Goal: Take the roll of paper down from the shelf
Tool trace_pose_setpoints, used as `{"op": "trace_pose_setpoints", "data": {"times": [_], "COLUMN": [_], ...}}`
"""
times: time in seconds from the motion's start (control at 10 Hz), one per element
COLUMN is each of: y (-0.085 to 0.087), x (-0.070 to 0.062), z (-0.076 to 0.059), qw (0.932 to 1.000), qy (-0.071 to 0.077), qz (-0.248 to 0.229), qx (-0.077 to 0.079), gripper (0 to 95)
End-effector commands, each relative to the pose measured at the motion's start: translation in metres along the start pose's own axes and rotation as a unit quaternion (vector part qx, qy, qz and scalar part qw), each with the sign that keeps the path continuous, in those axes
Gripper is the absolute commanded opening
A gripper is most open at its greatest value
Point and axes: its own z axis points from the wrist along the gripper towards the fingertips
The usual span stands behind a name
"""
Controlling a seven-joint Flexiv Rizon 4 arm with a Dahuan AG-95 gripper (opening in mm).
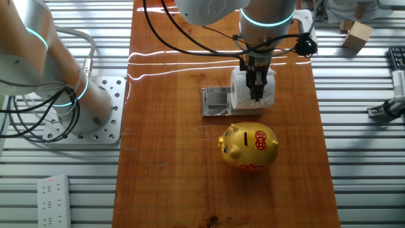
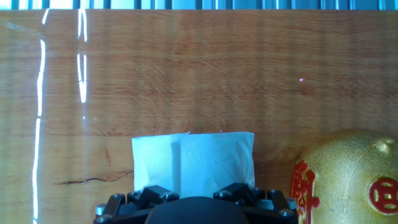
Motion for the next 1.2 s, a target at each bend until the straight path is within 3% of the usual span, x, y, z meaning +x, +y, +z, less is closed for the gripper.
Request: {"op": "trace_pose_setpoints", "data": {"times": [0.1,0.6,1.2], "y": [-0.0002,-0.0002,-0.0002], "x": [0.0000,0.0000,0.0000], "z": [0.0001,0.0001,0.0001], "qw": [1.0000,0.9993,0.9986], "qy": [-0.003,-0.003,-0.013], "qz": [-0.001,0.035,0.044], "qx": [0.004,0.014,0.025], "gripper": [0.0,0.0,0.0]}}
